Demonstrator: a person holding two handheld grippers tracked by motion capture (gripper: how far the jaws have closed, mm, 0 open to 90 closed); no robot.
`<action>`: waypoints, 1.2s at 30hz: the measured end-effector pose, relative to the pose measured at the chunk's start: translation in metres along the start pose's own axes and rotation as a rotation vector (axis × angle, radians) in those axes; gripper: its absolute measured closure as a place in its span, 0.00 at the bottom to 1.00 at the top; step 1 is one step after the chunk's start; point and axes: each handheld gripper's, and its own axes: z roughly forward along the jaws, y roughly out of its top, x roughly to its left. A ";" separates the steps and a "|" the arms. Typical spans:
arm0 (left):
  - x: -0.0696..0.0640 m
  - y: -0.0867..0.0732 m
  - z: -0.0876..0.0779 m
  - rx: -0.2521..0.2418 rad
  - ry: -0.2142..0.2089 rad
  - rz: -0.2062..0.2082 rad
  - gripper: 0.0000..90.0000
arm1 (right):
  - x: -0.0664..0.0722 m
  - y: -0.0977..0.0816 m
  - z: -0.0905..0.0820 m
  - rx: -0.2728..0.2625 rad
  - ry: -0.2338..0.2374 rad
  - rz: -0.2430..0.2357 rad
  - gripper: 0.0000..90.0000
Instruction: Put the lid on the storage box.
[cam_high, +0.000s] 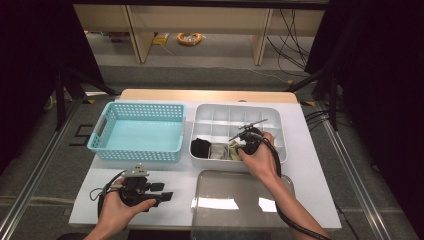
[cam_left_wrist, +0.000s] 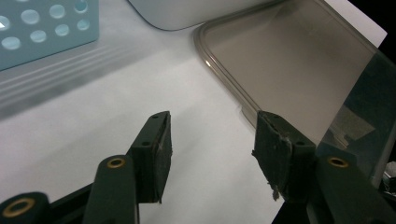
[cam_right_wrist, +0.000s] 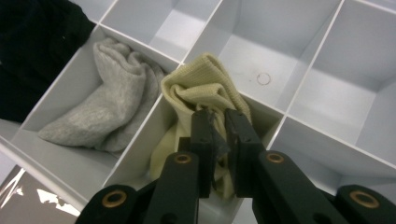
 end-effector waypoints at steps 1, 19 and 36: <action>0.000 0.000 0.000 -0.004 0.000 -0.003 0.51 | 0.000 0.001 0.000 0.017 -0.003 -0.003 0.92; -0.001 0.002 0.004 -0.037 -0.006 -0.032 0.45 | -0.004 -0.005 -0.031 -0.102 0.050 0.027 0.74; -0.003 0.011 0.013 -0.056 -0.050 -0.057 0.55 | -0.053 -0.051 -0.098 -0.185 -0.032 0.171 1.00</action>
